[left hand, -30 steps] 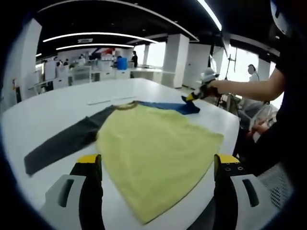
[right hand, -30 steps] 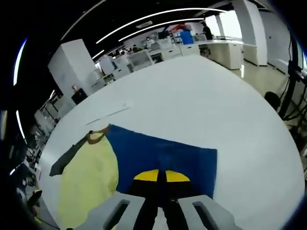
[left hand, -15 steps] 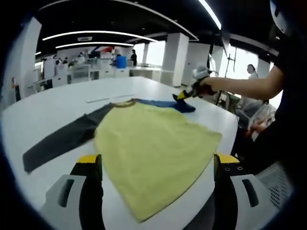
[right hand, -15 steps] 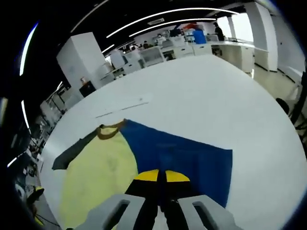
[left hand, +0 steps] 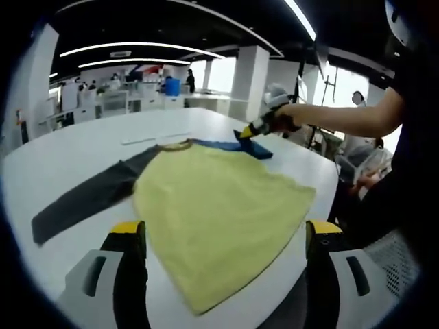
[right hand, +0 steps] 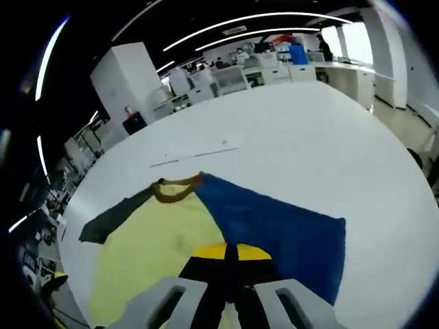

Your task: Fold the garment on the visible template until the final outline fits inside the template.

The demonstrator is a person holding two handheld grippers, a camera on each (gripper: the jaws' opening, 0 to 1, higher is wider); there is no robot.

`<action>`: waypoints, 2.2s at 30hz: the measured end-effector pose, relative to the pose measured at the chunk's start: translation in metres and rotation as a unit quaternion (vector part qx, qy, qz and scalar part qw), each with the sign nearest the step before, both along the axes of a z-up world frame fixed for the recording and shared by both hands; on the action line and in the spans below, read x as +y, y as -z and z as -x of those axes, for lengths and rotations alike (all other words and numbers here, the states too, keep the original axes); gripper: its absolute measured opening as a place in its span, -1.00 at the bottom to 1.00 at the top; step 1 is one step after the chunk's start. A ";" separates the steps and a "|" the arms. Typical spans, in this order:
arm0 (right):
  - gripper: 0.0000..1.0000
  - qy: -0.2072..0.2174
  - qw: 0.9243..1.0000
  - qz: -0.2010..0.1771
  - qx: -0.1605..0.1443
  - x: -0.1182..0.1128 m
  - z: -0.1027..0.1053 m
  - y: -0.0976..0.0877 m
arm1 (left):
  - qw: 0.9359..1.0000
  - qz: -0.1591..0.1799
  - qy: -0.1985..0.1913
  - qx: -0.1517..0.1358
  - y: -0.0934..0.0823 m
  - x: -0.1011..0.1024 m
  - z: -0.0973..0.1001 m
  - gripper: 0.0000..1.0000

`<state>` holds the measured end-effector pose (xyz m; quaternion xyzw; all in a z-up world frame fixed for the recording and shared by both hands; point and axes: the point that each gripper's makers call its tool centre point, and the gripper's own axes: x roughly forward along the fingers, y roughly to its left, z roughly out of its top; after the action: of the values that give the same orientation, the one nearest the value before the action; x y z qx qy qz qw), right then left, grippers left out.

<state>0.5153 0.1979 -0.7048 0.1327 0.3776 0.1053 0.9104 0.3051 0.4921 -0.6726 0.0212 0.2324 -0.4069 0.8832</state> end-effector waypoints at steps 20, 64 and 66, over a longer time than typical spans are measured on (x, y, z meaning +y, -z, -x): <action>-1.00 -0.038 0.999 0.001 0.015 0.053 -0.021 -0.001 | 1.000 0.003 0.001 0.003 0.002 0.000 0.001 0.87; -1.00 -0.162 0.987 0.006 0.002 0.181 -0.053 -0.016 | 1.000 0.009 -0.025 0.016 0.011 0.015 -0.001 0.86; -1.00 -0.169 0.986 0.005 0.001 0.187 -0.053 -0.016 | 1.000 0.005 -0.024 0.017 0.012 0.016 -0.001 0.86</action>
<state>0.5686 0.3853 -0.6889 0.0625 0.3962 0.2551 0.8798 0.3061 0.5084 -0.6848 0.0046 0.2460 -0.3865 0.8889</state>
